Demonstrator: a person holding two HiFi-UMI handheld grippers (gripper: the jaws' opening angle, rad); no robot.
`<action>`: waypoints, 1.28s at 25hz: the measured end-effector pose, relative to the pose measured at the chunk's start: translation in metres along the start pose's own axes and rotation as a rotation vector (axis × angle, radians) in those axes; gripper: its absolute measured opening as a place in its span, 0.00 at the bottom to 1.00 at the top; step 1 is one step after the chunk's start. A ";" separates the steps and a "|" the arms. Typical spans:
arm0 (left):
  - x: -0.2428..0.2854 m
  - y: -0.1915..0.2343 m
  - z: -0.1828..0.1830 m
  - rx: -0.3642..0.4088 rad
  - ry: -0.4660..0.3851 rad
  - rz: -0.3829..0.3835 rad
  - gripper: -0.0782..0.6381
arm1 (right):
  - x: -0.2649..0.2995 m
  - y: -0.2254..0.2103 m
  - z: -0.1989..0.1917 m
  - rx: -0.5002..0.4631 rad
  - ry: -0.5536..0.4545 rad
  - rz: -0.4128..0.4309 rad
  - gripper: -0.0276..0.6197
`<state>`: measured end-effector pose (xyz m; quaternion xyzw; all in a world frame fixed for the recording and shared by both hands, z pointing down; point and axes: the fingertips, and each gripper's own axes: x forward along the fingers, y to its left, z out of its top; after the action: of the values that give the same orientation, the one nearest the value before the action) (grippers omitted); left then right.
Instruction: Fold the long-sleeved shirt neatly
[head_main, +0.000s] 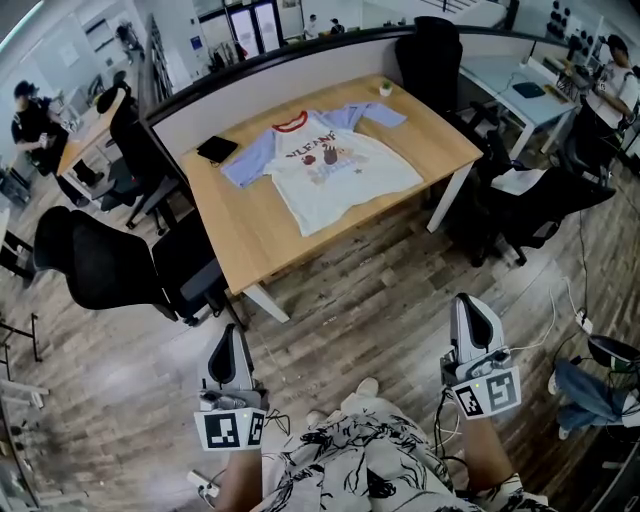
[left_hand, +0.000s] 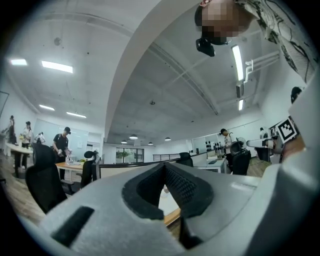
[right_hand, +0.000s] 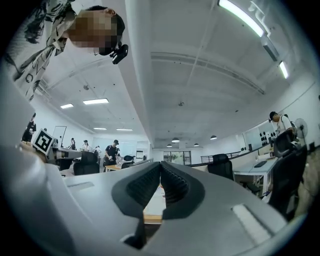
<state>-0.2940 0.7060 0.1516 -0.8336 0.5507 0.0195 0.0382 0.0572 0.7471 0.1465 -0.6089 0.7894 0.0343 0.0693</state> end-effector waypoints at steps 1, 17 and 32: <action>-0.001 0.001 0.002 0.015 -0.007 0.008 0.12 | 0.001 0.001 0.000 -0.005 0.001 0.001 0.04; 0.001 0.025 0.002 0.022 -0.018 0.104 0.76 | 0.015 0.003 -0.004 0.011 0.007 0.016 0.62; 0.031 0.021 -0.009 0.003 0.000 0.136 0.95 | 0.033 -0.027 -0.019 0.012 0.022 0.013 0.82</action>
<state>-0.3009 0.6686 0.1575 -0.7941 0.6062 0.0211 0.0382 0.0734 0.7063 0.1611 -0.6037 0.7943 0.0234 0.0642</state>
